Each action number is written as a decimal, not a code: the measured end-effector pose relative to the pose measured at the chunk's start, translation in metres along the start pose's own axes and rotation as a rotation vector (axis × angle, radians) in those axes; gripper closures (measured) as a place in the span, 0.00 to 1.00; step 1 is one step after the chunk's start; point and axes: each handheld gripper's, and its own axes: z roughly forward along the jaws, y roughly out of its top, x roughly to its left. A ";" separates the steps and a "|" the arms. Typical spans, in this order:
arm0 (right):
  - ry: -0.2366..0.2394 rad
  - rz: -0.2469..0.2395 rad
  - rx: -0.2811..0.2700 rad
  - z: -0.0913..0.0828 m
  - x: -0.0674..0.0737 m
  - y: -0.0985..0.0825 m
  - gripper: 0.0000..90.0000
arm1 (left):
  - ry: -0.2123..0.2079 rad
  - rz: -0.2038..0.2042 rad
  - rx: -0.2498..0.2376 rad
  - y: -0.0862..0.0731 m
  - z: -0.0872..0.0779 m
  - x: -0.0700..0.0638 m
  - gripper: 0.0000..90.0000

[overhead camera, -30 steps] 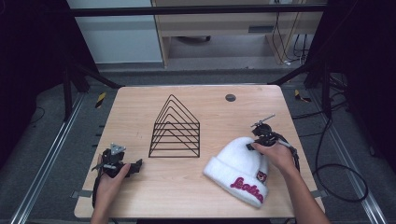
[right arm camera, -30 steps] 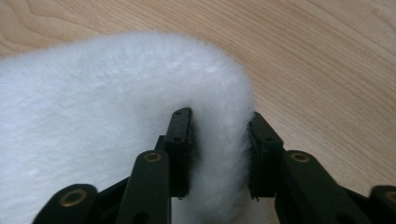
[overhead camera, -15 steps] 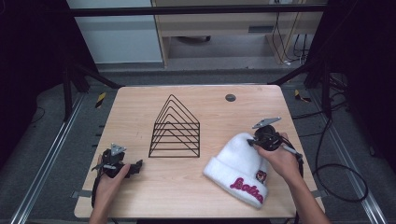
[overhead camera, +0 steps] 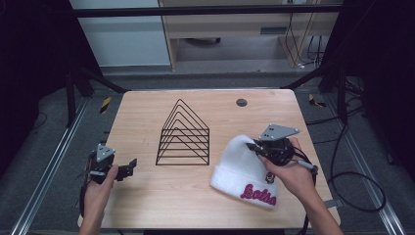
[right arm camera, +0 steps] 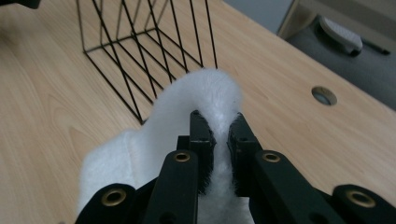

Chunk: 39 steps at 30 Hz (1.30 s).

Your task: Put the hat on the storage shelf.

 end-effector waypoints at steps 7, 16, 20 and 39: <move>0.034 -0.046 -0.068 -0.015 0.010 0.021 0.93 | -0.019 0.000 -0.037 0.012 -0.017 -0.003 0.04; 0.049 -0.055 -0.154 -0.028 0.003 0.037 0.94 | -0.065 0.018 -0.097 0.030 -0.035 -0.015 0.03; 0.053 -0.044 -0.172 -0.032 -0.002 0.042 0.94 | -0.101 0.037 -0.097 0.038 -0.037 -0.021 0.03; 0.022 -0.043 -0.190 -0.041 -0.005 0.067 0.93 | -0.234 0.103 -0.115 0.074 -0.051 -0.036 0.03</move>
